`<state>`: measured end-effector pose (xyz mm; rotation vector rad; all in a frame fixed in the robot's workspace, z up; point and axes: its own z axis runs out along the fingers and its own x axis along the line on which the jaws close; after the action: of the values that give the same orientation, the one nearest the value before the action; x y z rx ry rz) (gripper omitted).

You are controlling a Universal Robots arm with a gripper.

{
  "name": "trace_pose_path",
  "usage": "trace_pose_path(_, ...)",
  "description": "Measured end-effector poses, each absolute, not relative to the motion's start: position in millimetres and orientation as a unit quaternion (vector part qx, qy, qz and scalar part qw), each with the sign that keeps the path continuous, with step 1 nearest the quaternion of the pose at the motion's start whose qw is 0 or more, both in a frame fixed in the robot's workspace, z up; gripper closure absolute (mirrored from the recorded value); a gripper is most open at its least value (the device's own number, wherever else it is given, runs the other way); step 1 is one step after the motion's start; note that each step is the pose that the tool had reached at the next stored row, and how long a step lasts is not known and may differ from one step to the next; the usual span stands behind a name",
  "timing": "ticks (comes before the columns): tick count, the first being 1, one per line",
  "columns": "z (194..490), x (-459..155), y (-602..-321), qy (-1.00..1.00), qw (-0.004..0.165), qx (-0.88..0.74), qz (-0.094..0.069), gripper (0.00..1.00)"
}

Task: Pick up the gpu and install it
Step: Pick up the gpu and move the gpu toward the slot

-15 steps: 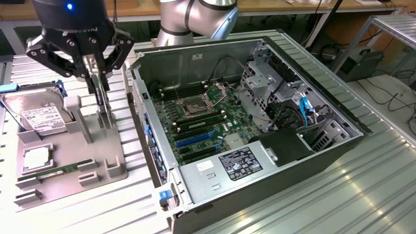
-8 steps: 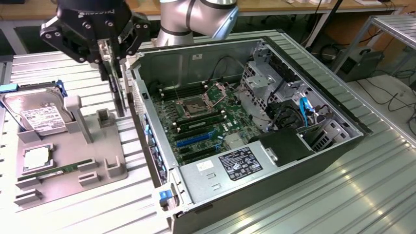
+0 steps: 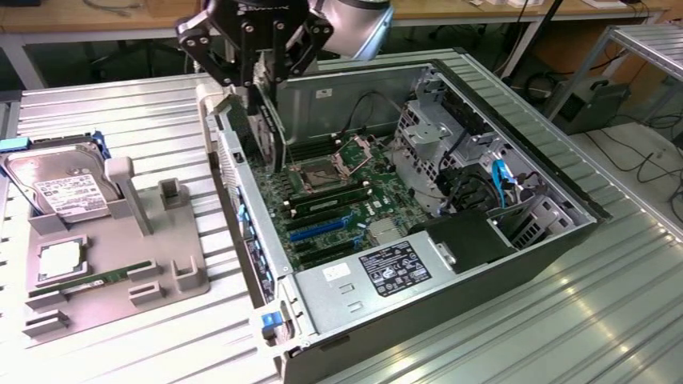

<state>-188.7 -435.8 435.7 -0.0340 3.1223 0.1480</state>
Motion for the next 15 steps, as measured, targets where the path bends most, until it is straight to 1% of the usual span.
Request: trace_pose_path(15, 419, -115, -436, 0.999, -0.008, -0.01, 0.047, 0.74)
